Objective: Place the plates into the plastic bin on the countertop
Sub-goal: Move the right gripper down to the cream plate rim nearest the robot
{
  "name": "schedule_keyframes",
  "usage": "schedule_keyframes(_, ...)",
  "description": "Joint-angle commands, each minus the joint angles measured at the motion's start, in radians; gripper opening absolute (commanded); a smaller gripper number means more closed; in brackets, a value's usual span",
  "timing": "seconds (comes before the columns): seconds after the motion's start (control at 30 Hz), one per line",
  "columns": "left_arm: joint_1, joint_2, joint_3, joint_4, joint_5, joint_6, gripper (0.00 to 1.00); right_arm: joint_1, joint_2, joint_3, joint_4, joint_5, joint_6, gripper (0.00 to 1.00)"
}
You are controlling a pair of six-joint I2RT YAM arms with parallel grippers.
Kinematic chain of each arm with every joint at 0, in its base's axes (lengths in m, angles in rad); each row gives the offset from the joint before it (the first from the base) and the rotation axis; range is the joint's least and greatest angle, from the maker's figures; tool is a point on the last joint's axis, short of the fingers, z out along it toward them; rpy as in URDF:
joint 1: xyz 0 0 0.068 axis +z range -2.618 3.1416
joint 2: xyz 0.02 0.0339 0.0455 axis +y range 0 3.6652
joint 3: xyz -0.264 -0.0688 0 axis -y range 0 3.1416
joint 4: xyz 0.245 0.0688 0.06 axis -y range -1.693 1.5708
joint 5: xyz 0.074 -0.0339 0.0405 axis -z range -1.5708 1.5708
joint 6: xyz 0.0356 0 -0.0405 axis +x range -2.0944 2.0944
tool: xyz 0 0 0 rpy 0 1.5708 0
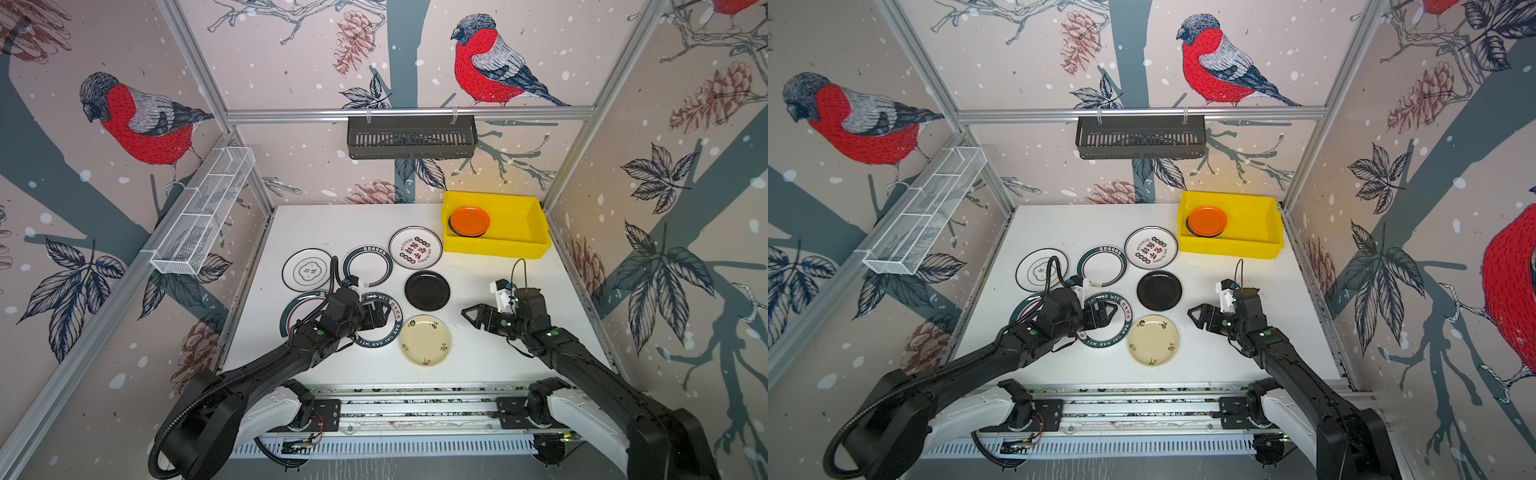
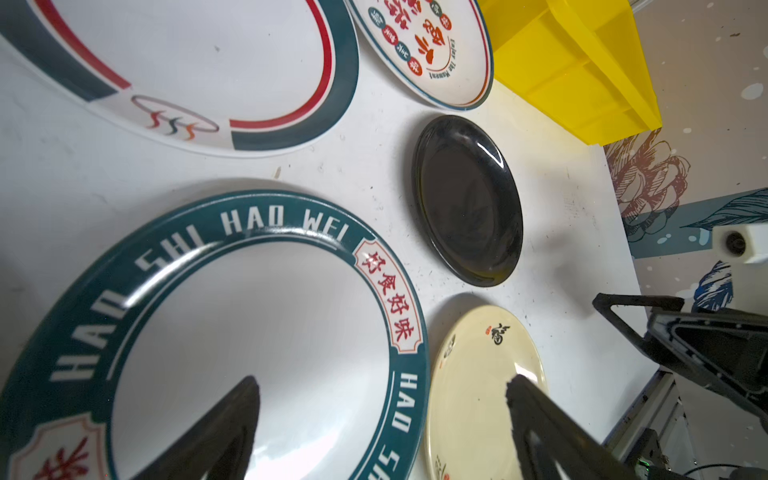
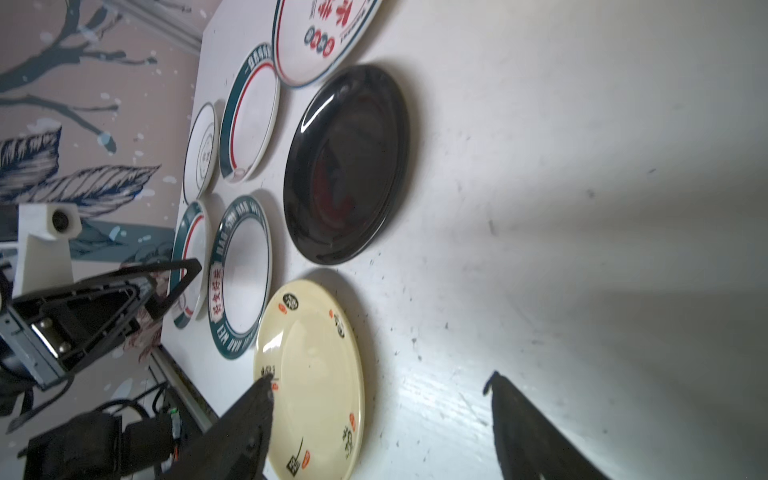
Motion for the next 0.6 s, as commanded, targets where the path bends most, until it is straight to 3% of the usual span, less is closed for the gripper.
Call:
schedule_keyframes(0.0, -0.001, -0.023, -0.002, -0.044, -0.003, -0.026, 0.92, 0.051, -0.004, -0.013, 0.025, -0.004, 0.033, 0.79)
schedule_keyframes(0.17, -0.001, -0.014, -0.003, -0.018, 0.03, -0.039, 0.9, 0.12, -0.041, -0.041, -0.011, 0.004, 0.048, 0.76)
schedule_keyframes(0.57, -0.002, 0.027, -0.02, 0.072, 0.067, -0.058, 0.9, 0.24, -0.074, -0.16, 0.142, 0.054, 0.234, 0.62)
